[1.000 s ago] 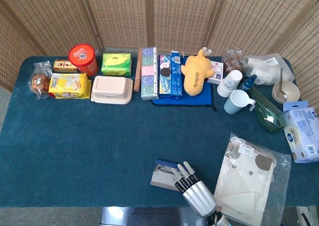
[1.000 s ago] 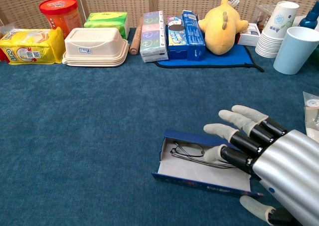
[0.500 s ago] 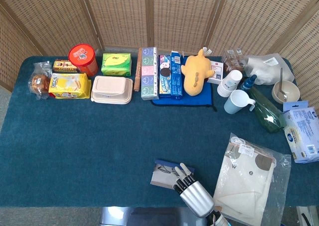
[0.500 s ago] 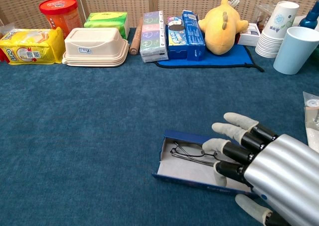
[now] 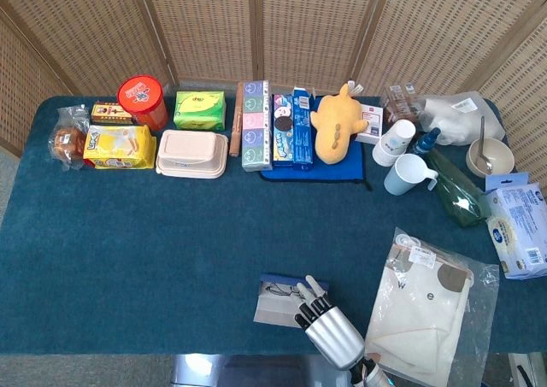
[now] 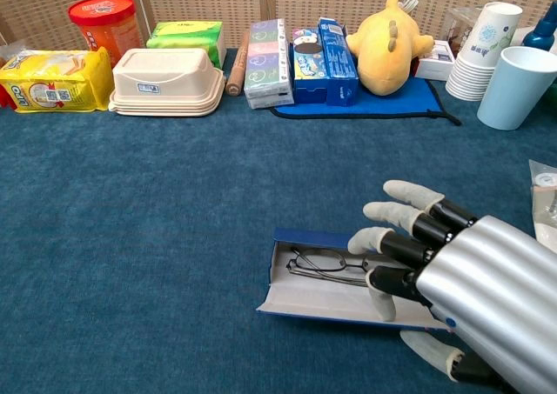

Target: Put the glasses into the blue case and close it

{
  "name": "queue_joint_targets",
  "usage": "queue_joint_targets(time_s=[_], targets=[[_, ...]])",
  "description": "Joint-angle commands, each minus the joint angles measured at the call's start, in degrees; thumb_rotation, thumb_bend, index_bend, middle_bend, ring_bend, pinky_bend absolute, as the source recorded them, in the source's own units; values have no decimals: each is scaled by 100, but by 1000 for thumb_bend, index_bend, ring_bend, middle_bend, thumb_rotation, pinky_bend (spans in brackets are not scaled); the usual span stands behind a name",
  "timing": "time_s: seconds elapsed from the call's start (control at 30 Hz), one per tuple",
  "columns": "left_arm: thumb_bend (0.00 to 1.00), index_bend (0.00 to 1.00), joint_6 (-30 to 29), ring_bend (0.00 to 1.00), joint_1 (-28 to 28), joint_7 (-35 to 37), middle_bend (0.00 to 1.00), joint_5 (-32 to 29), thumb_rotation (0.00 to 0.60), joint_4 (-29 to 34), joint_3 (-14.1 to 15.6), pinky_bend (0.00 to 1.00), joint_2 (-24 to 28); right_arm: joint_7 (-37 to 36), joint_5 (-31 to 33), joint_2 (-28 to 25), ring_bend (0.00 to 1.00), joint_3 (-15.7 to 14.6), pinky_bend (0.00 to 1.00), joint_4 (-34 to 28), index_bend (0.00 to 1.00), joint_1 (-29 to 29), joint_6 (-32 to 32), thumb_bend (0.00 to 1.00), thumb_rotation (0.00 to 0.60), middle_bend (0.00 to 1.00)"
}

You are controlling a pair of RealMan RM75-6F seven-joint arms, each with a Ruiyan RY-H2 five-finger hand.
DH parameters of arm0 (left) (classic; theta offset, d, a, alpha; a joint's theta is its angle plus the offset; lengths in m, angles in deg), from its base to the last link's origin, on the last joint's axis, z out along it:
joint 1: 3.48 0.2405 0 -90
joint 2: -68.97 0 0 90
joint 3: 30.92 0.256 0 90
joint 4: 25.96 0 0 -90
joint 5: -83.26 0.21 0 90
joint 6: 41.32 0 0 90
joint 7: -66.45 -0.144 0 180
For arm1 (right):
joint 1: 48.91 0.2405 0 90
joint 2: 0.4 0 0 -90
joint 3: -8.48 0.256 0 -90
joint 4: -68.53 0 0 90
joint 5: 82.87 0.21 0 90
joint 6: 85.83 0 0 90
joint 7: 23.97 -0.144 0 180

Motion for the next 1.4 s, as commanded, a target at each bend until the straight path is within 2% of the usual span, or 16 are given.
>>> queue_joint_targets(time_s=[0.03,0.17,0.53,0.9,1.4], targets=[[263,48,6,0,-1,2,42,-5,600,-6,-1,0,-5,23,55,-19,143,55,56,-68,548,45,61,329,600,272],[263,48,27,0,-3,8,42,-13,600,-19,1,0,-15,67,155,-55,143,160,56,-180,546,125,178,326,600,271],[264,48,95,0,-8,39,42,-48,600,-55,5,0,-73,140,669,-150,143,675,56,-474,527,550,724,328,600,267],[262,48,112,0,-1,45,42,-68,600,-87,2,0,-109,162,1041,51,129,1019,56,-305,376,929,1049,300,600,216],[261,46,206,0,17,69,42,-121,600,-181,28,0,-173,497,1740,154,108,1434,56,-80,309,1382,1450,303,600,181]])
